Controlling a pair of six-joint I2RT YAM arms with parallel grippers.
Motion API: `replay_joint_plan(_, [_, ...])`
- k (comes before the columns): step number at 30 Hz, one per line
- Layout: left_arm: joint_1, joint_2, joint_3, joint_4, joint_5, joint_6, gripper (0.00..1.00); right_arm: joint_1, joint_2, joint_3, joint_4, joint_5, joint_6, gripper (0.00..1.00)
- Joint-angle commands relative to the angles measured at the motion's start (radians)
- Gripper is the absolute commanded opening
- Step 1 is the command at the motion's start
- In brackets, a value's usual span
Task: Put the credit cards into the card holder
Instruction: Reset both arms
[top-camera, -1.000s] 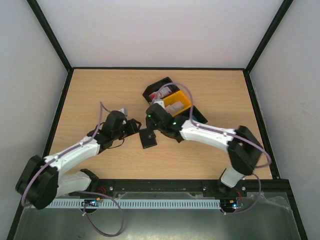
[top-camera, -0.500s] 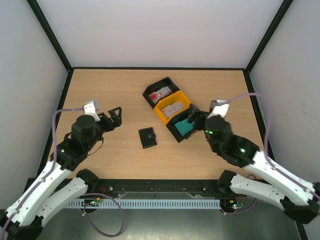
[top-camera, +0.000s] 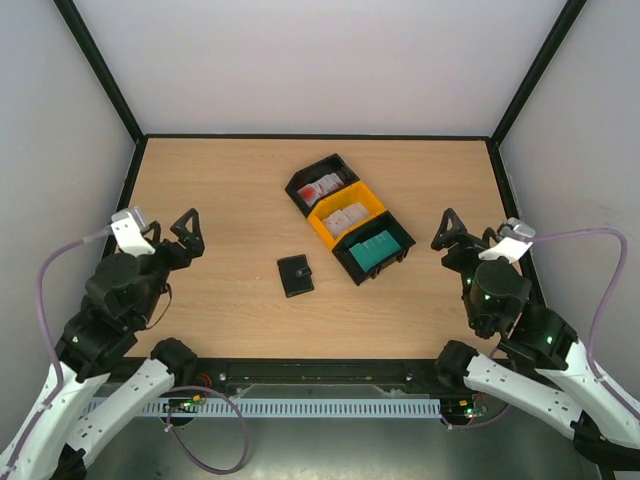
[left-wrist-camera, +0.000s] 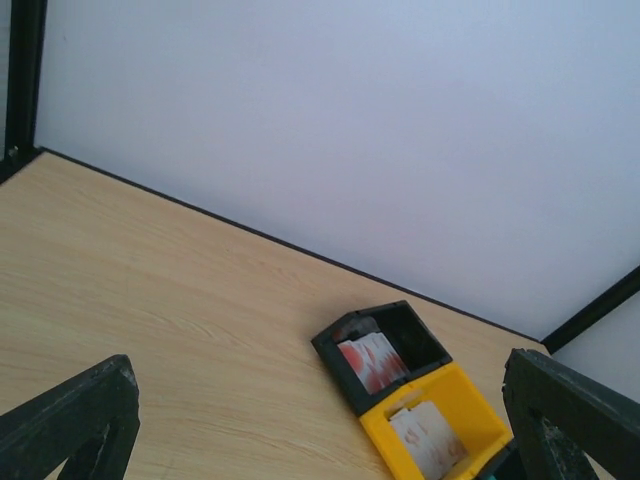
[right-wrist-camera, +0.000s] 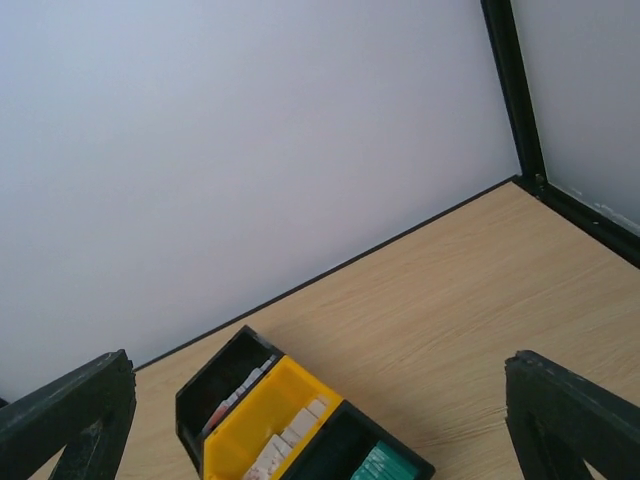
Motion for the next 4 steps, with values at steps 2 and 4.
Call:
replay_joint_plan(2, [0.005,-0.016,0.030,-0.051,-0.064,0.065,1.00,-0.003,-0.026,0.024,-0.060,0.073,0.042,0.98])
replay_joint_plan(4, [0.005,-0.010,0.033,-0.063,-0.078,0.059,1.00,-0.004,-0.024,0.021,-0.057,0.072,0.046,0.98])
